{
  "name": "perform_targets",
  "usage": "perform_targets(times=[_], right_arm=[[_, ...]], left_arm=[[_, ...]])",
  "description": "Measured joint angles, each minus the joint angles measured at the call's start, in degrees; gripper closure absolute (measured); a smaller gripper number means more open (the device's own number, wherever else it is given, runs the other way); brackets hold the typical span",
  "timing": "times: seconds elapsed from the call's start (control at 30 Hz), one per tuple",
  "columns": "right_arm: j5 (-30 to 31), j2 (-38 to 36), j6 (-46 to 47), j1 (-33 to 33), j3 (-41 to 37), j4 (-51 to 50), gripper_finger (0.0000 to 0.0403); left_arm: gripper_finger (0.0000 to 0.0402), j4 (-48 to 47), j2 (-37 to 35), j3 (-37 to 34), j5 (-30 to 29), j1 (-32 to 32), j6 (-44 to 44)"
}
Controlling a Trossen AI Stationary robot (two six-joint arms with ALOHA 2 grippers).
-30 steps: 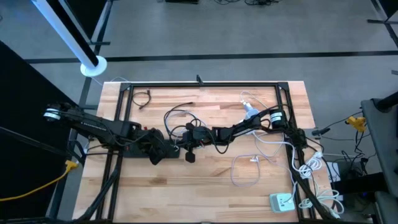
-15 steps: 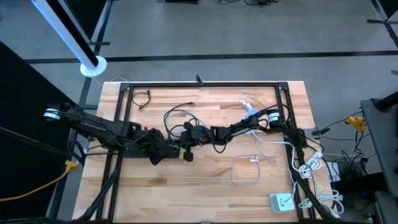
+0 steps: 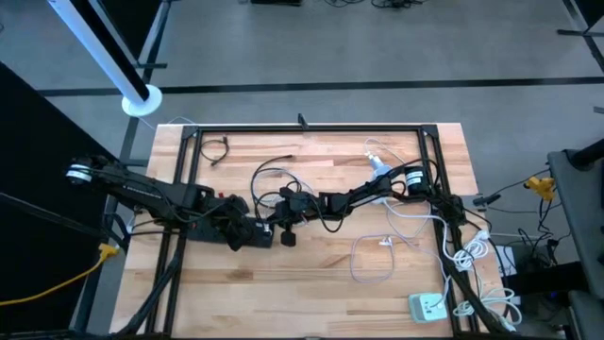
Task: Insert USB
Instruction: Insert the light blue charger cable into the black outlet extension
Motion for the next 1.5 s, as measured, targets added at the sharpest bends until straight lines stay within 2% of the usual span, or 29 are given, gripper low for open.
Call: perform_targets(times=[0.33, 0.63, 0.77, 0.93, 1.5], right_arm=[[0.43, -3.13, -3.62, 2.88, -0.04, -0.25, 0.0403], [2.24, -3.64, -3.51, 4.2, -0.04, -1.07, 0.0403], [2.78, -3.66, -3.53, 4.31, -0.04, -1.89, 0.0403], [3.4, -3.66, -4.2, 4.33, -0.04, -2.01, 0.0403], [5.27, -3.12, -11.18, 4.53, -0.55, -2.2, 0.0403]], left_arm=[[0.0339, 0.0, 2.71, 0.0, -0.36, -0.13, 1.95], [0.0361, 1.07, 7.52, 0.33, -12.92, -6.64, 7.12], [0.038, 1.01, 8.6, 0.35, -15.72, -8.78, 7.35], [0.0399, 1.08, 9.87, 0.39, -16.31, -9.7, 8.69], [0.0398, 1.8, 10.28, 0.31, -16.06, -9.67, 8.44]])
